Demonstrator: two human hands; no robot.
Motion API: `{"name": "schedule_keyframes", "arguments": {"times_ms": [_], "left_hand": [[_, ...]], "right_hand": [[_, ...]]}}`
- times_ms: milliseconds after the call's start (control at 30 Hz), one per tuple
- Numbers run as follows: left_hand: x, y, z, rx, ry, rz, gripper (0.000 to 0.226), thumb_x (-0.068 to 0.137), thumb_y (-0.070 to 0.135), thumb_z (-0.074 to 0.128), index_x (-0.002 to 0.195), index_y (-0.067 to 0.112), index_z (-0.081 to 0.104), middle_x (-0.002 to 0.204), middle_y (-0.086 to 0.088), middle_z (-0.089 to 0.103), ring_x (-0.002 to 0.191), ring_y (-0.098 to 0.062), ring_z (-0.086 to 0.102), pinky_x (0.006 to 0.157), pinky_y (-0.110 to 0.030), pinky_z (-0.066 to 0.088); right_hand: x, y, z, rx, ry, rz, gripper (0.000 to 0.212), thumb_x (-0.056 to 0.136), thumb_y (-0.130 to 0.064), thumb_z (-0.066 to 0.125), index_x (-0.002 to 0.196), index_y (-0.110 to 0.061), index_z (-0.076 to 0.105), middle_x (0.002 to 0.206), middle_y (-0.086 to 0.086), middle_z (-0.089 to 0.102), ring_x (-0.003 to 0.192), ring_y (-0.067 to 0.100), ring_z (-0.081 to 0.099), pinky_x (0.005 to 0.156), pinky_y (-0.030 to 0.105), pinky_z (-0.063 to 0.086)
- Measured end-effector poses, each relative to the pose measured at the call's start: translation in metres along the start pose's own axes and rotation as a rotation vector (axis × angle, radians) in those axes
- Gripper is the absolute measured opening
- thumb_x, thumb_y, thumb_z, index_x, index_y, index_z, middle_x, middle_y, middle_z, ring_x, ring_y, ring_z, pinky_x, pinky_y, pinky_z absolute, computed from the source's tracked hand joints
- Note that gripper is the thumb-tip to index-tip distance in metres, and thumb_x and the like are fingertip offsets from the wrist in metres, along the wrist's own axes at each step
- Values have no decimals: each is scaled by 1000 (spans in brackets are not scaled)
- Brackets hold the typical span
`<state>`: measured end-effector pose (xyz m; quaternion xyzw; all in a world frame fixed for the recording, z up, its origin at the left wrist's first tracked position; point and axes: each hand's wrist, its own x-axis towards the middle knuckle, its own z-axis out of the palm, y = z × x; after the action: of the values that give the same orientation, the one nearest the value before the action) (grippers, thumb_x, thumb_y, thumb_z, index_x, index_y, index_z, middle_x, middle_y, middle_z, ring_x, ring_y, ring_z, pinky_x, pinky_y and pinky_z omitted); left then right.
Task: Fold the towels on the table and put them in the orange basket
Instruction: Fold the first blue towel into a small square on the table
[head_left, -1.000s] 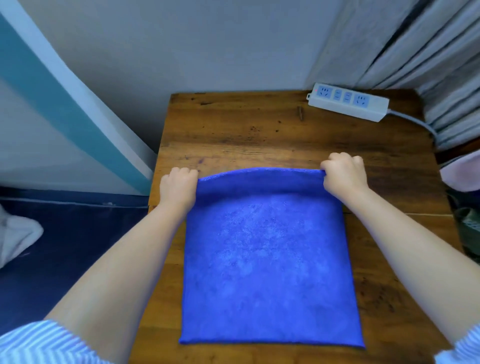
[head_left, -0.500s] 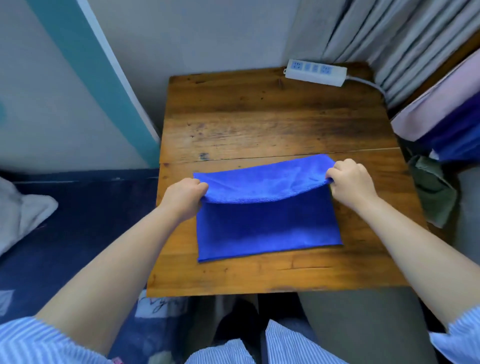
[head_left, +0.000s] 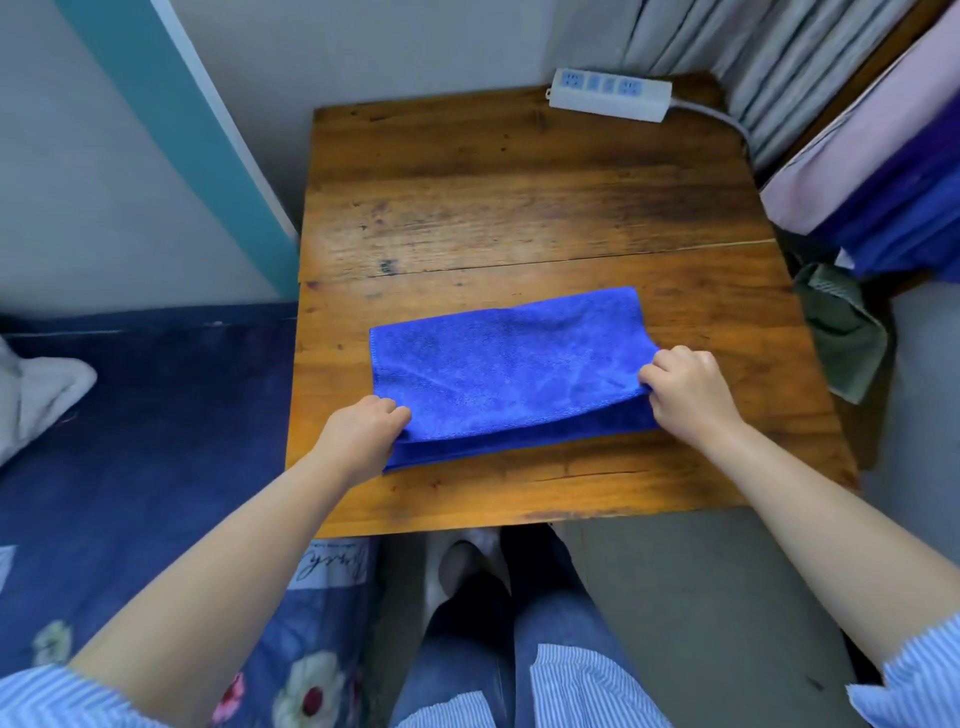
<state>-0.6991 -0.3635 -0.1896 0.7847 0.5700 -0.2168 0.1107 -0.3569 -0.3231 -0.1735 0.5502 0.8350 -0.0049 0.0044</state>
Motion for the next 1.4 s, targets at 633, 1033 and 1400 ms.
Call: {"name": "schedule_keyframes", "arguments": {"times_ms": [633,1033,1400], "left_hand": [[1,7,30,21,-30,32,25,71,13,68,93,10,58,92,-7,61,88,-22,59,61,-26,46],[16,9,15,-140,339,104,19,70,16,54,56,5,59,58,-12,59,51,-29,59,39,-25,45],[102,29,28,-332,173,-241,60,97,39,28,147,12,8,157,-5,-1,145,-21,-4,116,-39,2]], "right_hand": [[-25,-15,54,-8,2,33,26,39,13,68,50,-4,53,49,10,51,44,30,53,48,34,45],[-7,-31,46,96,134,-10,28,65,-9,37,61,-1,64,62,13,62,58,32,63,63,31,37],[103,-103,82,193,-291,-62,53,98,-27,28,146,-12,10,156,2,2,145,21,-1,116,35,-4]]}}
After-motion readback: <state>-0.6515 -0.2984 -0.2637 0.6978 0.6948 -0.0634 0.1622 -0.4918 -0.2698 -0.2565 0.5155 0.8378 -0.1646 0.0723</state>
